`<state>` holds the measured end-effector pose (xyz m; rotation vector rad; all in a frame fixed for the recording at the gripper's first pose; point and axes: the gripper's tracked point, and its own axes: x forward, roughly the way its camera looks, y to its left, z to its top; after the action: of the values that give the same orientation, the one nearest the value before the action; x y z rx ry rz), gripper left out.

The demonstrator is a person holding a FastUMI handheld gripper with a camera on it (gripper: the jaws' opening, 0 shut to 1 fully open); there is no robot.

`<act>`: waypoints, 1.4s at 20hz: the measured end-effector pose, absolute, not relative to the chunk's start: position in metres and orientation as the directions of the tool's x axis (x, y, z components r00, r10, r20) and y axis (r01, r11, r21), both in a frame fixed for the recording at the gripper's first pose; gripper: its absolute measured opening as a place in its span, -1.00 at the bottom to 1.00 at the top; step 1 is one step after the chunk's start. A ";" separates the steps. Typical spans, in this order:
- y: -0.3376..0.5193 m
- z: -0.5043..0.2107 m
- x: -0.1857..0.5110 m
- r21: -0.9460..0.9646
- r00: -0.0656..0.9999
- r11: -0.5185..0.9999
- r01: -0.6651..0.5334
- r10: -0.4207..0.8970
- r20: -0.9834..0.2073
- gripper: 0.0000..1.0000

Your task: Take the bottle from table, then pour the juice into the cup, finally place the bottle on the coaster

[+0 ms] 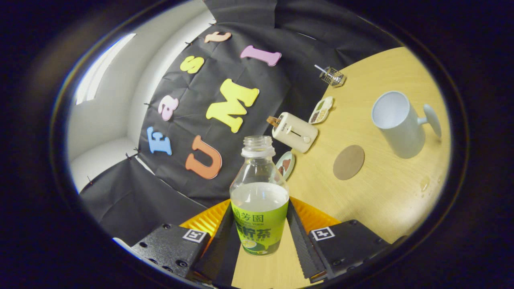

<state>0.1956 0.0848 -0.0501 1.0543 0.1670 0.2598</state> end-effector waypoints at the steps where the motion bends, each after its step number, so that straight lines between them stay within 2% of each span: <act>1: 0.082 -0.049 0.195 0.881 0.958 0.455 -0.131 0.288 -0.007 0.59; 9: 0.068 -0.047 0.200 0.963 0.942 0.243 -0.114 0.334 0.028 0.59; 14: 0.056 -0.069 0.213 0.977 0.943 0.211 0.001 0.325 -0.071 0.59; 19: 0.041 -0.062 0.215 0.998 0.945 0.069 0.004 0.325 -0.026 0.58; 24: 0.035 -0.063 0.215 0.999 0.945 0.015 0.047 0.325 -0.049 0.58; 28: 0.020 -0.054 0.211 0.990 0.952 -0.138 0.019 0.305 0.024 0.58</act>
<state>0.2107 0.0196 -0.0544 1.6973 0.2470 0.2506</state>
